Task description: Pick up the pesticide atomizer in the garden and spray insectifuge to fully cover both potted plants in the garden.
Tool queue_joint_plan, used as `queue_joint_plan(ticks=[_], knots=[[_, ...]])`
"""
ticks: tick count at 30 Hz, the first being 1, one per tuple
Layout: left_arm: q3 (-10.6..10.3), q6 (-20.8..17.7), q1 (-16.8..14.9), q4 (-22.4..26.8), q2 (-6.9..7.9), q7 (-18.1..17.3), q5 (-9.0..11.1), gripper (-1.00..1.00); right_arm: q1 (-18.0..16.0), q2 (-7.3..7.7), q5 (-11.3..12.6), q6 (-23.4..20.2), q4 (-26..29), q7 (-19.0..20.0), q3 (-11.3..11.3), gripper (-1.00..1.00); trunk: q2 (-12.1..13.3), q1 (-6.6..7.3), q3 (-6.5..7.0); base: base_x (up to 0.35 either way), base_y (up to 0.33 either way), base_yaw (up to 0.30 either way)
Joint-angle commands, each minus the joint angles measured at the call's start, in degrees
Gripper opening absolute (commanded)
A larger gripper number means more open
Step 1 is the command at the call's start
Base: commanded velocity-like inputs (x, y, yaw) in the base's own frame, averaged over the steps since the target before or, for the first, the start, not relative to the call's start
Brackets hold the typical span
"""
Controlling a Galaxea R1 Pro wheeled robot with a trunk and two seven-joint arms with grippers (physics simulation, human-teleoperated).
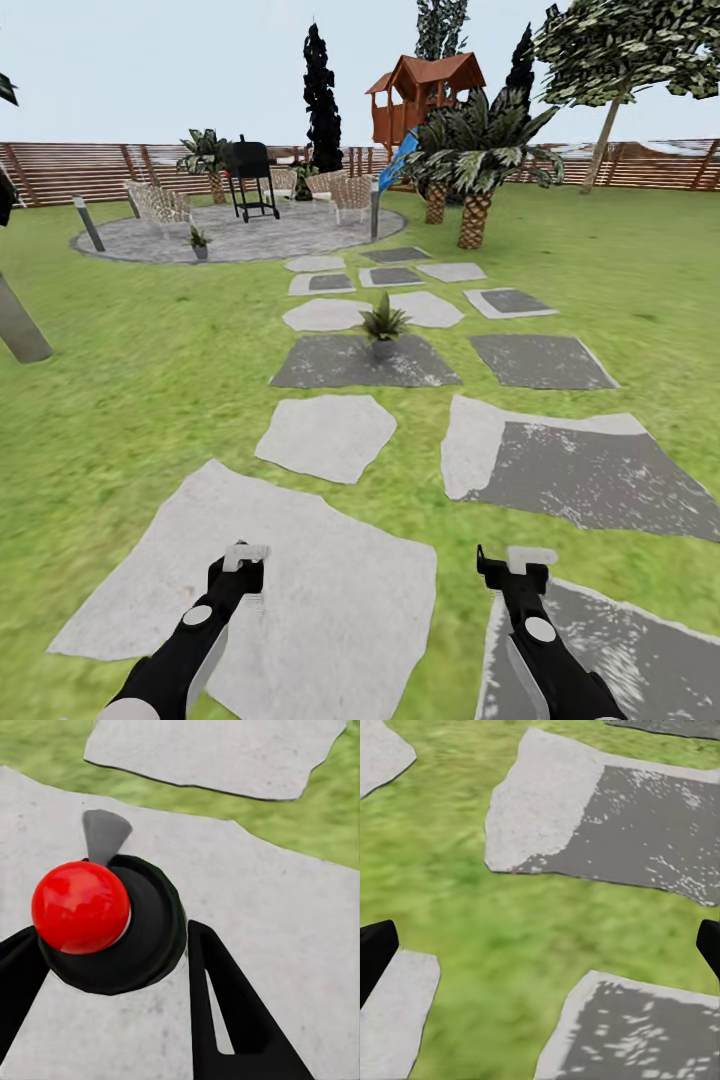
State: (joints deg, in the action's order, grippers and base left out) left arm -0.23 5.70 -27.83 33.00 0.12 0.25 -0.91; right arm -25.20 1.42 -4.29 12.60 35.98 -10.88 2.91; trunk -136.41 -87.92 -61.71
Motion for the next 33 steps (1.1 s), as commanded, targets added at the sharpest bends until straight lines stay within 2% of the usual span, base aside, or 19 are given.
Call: queue_joint_plan(ticks=[1, 20, 33], knots=[[-0.04, 0.19, -0.03, -0.04, 0.0, 0.01, -0.12, -1.0, -0.03, -0.02, -0.45, 0.13, -0.03, -0.19, 0.08, 1.0, -0.01, -0.02, -0.05, 0.31, 0.143, 0.0], [-0.04, 0.19, -0.03, 0.04, -0.01, 0.01, -0.14, -1.0, -0.03, -0.02, -0.45, 0.08, -0.03, -0.19, 0.07, 1.0, -0.01, -0.02, -0.05, 0.315, 0.131, 0.0], [-0.03, 0.19, -0.03, -0.04, 0.02, 0.01, -0.1, -1.0, -0.03, -0.1, -0.45, 0.08, -0.01, -0.19, 0.0, 1.0, -0.01, -0.02, -0.05, 0.336, 0.04, 0.0]])
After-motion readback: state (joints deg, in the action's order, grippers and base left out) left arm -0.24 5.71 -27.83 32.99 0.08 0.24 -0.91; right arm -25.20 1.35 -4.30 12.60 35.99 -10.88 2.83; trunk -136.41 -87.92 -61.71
